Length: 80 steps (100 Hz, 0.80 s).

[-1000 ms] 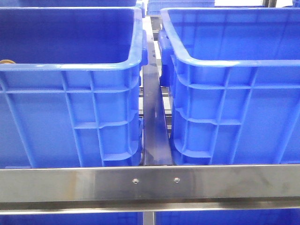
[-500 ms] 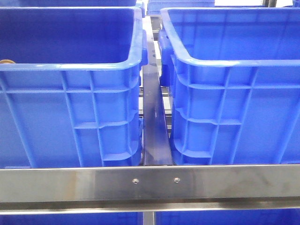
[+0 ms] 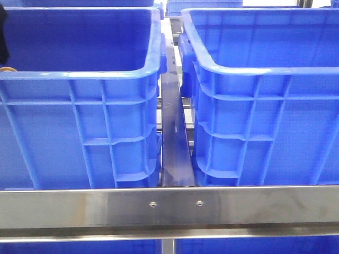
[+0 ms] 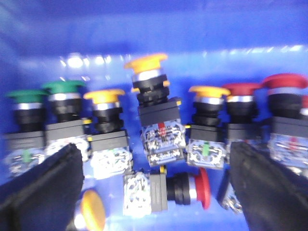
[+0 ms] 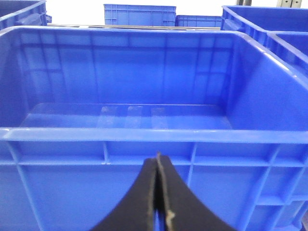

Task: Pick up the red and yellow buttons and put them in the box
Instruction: 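Lower the left gripper into the button bin and grasp a yellow-capped button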

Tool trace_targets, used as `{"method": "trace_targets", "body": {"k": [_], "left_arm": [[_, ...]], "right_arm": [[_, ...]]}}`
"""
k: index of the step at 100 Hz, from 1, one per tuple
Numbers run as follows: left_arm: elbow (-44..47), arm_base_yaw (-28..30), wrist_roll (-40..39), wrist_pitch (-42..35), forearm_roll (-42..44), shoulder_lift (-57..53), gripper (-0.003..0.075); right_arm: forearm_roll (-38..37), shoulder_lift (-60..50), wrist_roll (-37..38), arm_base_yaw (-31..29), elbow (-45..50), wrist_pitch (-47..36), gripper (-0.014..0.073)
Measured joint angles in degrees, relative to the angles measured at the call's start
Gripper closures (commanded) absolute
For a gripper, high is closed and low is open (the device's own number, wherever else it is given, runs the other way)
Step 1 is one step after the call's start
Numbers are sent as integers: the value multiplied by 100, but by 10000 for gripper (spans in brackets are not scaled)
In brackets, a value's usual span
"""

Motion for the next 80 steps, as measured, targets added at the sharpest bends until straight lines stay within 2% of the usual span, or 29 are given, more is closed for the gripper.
{"method": "trace_targets", "body": {"k": [34,59,71,80], "left_arm": [[-378,0,0,-45,-95,912,134],[-399,0,0,-279,-114,1168,139],[-399,0,-9,-333,-118,1168,202],[-399,0,-9,-333,-118,1168,282]], "right_arm": [[0,0,0,0,0,0,662],[0,0,0,0,0,0,662],[0,0,0,0,0,0,662],[0,0,0,0,0,0,662]]}}
